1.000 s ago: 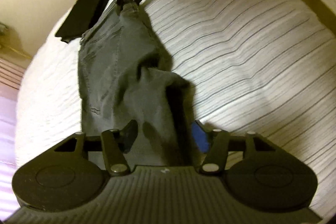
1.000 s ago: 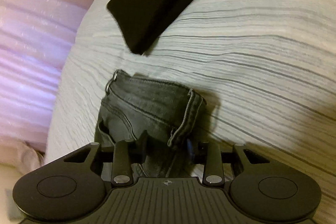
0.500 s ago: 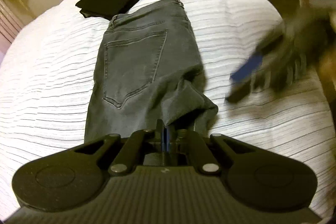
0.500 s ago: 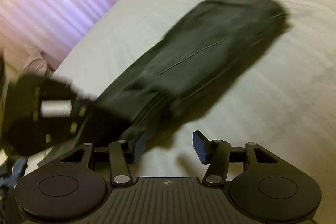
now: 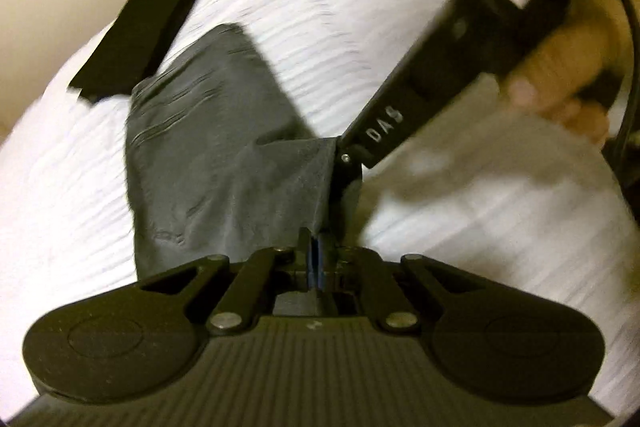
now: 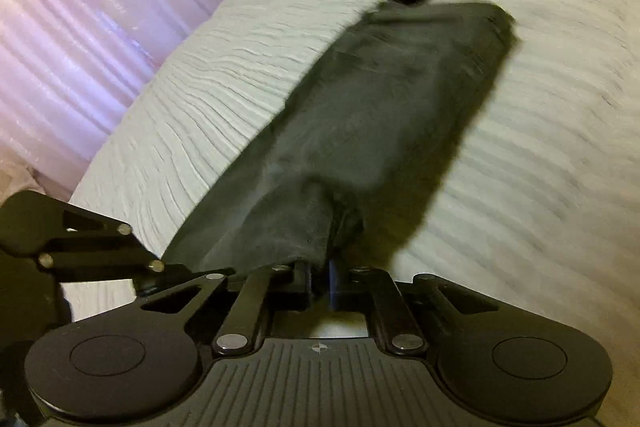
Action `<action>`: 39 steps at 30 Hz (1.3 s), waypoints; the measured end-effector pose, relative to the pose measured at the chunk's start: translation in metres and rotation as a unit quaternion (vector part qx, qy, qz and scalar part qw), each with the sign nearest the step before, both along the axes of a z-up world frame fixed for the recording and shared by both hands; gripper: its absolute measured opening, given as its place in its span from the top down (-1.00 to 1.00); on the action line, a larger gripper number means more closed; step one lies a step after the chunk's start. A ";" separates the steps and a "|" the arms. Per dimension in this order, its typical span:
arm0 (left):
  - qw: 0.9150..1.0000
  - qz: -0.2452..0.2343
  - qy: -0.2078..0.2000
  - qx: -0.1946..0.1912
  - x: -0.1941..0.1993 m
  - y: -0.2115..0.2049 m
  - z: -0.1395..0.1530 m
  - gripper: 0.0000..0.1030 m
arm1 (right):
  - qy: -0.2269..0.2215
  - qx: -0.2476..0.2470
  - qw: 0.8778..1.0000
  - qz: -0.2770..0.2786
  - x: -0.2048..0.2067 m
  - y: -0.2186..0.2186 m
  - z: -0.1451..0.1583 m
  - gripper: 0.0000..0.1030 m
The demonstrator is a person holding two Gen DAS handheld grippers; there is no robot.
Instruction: Fold clothes
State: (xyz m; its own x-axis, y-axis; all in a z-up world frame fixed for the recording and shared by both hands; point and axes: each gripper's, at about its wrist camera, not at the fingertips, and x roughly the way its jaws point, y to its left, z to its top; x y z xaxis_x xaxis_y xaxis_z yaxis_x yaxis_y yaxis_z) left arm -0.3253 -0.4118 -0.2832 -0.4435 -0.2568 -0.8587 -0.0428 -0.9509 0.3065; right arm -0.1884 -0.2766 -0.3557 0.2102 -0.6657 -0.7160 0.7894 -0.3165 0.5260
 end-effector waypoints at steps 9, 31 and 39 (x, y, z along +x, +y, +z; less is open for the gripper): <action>0.999 0.035 -0.015 0.012 0.017 0.004 -0.010 0.87 | -0.077 0.040 0.996 -0.002 -0.023 0.014 -0.015 0.88; 0.966 0.234 0.025 0.109 0.010 -0.012 0.000 0.56 | -0.130 0.012 0.984 -0.124 -0.214 -0.096 -0.046 0.30; 0.952 0.290 0.020 0.098 0.047 0.008 0.012 0.54 | -0.136 -0.002 0.985 -0.104 -0.247 -0.086 -0.021 0.41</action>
